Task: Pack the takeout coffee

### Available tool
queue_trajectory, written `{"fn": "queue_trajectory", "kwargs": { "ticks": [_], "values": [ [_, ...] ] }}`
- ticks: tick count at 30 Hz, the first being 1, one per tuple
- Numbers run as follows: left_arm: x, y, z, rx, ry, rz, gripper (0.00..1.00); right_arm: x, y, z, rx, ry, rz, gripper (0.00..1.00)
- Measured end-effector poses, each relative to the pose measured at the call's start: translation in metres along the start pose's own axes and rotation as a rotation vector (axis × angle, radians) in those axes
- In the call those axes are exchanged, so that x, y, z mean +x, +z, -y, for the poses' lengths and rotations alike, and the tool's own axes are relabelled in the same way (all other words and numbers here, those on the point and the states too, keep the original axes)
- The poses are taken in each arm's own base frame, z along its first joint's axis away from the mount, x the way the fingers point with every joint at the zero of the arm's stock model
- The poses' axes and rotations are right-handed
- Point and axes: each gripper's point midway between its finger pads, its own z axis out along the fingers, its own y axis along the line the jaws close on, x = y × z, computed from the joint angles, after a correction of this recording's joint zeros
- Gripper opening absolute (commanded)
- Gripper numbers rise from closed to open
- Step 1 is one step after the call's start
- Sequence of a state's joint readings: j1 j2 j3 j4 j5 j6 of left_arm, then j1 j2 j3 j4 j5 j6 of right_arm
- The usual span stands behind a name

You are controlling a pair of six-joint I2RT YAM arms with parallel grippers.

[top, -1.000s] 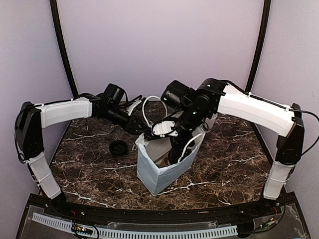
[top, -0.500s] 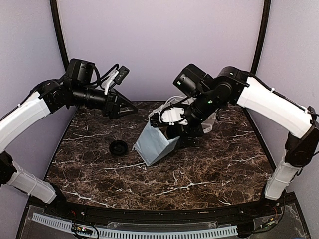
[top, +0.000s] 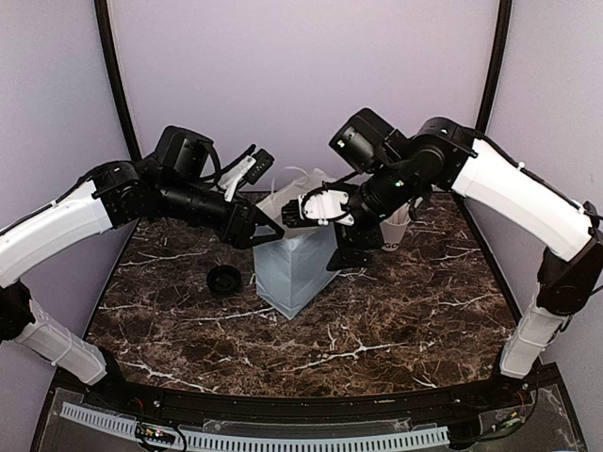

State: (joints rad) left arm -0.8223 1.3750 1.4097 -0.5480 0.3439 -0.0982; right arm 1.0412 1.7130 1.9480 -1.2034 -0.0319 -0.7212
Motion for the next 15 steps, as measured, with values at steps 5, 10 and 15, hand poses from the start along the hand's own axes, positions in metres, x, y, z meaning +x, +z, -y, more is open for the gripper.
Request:
{"fn": "queue_trajectory", "kwargs": {
  "ticks": [5, 10, 15],
  "values": [
    [-0.009, -0.007, -0.009, -0.071, 0.009, 0.023, 0.7, -0.008, -0.024, 0.015, 0.082, -0.013, 0.032, 0.99],
    [-0.016, -0.031, -0.027, -0.211, 0.031, 0.056, 0.78, -0.003, -0.078, 0.048, 0.272, 0.013, 0.097, 0.99],
    [-0.022, -0.069, -0.076, -0.388, -0.004, 0.125, 0.77, 0.064, -0.146, 0.115, 0.511, 0.222, 0.127, 0.84]
  ]
}}
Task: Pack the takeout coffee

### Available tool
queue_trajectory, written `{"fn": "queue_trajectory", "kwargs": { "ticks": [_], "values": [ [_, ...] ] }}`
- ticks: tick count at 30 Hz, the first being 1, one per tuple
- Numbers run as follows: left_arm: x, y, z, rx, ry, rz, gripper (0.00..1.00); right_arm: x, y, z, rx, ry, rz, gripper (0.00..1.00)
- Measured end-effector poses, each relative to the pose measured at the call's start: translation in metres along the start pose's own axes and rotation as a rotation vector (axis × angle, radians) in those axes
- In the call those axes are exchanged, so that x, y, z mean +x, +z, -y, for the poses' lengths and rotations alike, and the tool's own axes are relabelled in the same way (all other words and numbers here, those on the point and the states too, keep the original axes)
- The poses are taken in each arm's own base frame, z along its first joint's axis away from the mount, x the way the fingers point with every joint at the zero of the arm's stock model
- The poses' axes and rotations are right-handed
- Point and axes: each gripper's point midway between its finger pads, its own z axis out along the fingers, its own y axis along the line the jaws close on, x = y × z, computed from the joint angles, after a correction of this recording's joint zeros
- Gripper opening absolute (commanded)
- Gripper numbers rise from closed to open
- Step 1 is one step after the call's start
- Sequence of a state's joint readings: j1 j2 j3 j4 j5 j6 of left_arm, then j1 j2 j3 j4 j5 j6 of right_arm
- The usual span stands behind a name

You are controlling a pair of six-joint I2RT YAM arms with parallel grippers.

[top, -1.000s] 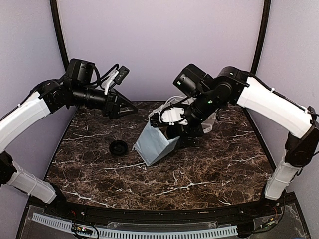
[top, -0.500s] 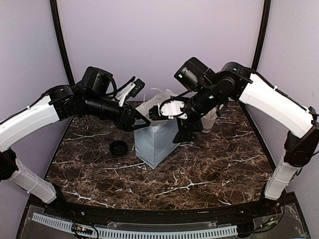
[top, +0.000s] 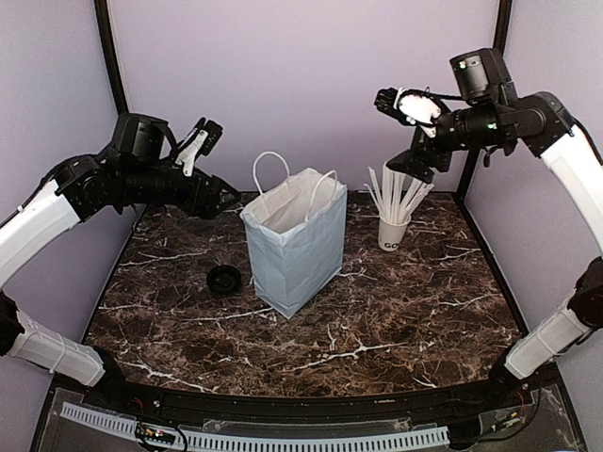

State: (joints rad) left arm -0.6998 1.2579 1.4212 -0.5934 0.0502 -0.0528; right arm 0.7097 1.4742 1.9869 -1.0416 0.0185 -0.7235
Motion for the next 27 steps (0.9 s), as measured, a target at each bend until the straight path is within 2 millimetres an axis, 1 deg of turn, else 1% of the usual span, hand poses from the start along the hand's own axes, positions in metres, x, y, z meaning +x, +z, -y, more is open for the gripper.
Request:
{"fn": "queue_trajectory", "kwargs": {
  "ticks": [1, 2, 3, 5, 6, 7, 9, 11, 12, 13, 15, 16, 18, 20, 23, 27],
  "values": [
    [0.002, -0.002, -0.021, -0.05, -0.022, 0.007, 0.77, 0.018, 0.0, 0.013, 0.024, 0.046, -0.02, 0.78],
    [0.005, -0.001, -0.039, -0.093, -0.04, 0.014, 0.77, 0.034, 0.003, 0.02, 0.028, 0.075, -0.045, 0.73],
    [0.009, 0.001, -0.058, -0.139, -0.057, 0.018, 0.76, 0.056, 0.009, 0.026, 0.024, 0.13, -0.074, 0.68],
    [0.024, 0.01, -0.088, -0.208, -0.086, 0.014, 0.75, 0.102, 0.029, 0.026, -0.015, 0.243, -0.135, 0.62],
    [0.033, 0.018, -0.098, -0.228, -0.096, 0.001, 0.74, 0.125, 0.041, 0.023, -0.043, 0.3, -0.164, 0.6],
    [0.043, 0.026, -0.107, -0.243, -0.105, -0.007, 0.73, 0.144, 0.052, 0.019, -0.059, 0.34, -0.183, 0.58],
    [0.063, 0.041, -0.118, -0.255, -0.122, -0.036, 0.72, 0.189, 0.076, 0.003, -0.086, 0.446, -0.237, 0.51],
    [0.082, 0.052, -0.125, -0.248, -0.145, -0.067, 0.72, 0.216, 0.09, -0.016, -0.101, 0.509, -0.267, 0.45],
    [0.089, 0.055, -0.126, -0.241, -0.154, -0.076, 0.72, 0.224, 0.096, -0.026, -0.104, 0.538, -0.272, 0.44],
    [0.094, 0.057, -0.126, -0.237, -0.16, -0.077, 0.72, 0.23, 0.1, -0.033, -0.103, 0.558, -0.273, 0.44],
    [0.097, 0.055, -0.126, -0.235, -0.16, -0.058, 0.72, 0.233, 0.104, -0.037, -0.081, 0.593, -0.256, 0.44],
    [0.097, 0.053, -0.126, -0.236, -0.156, -0.044, 0.72, 0.231, 0.106, -0.035, -0.065, 0.603, -0.239, 0.44],
    [0.097, 0.048, -0.125, -0.239, -0.152, -0.022, 0.72, 0.225, 0.108, -0.024, -0.024, 0.615, -0.199, 0.45],
    [0.091, 0.044, -0.124, -0.24, -0.147, 0.003, 0.72, 0.22, 0.11, -0.014, 0.009, 0.622, -0.165, 0.45],
    [0.085, 0.044, -0.124, -0.235, -0.142, 0.028, 0.71, 0.215, 0.115, -0.004, 0.047, 0.627, -0.135, 0.45],
    [0.084, 0.046, -0.122, -0.222, -0.141, 0.034, 0.71, 0.215, 0.126, -0.003, 0.055, 0.638, -0.131, 0.42]
  ]
}}
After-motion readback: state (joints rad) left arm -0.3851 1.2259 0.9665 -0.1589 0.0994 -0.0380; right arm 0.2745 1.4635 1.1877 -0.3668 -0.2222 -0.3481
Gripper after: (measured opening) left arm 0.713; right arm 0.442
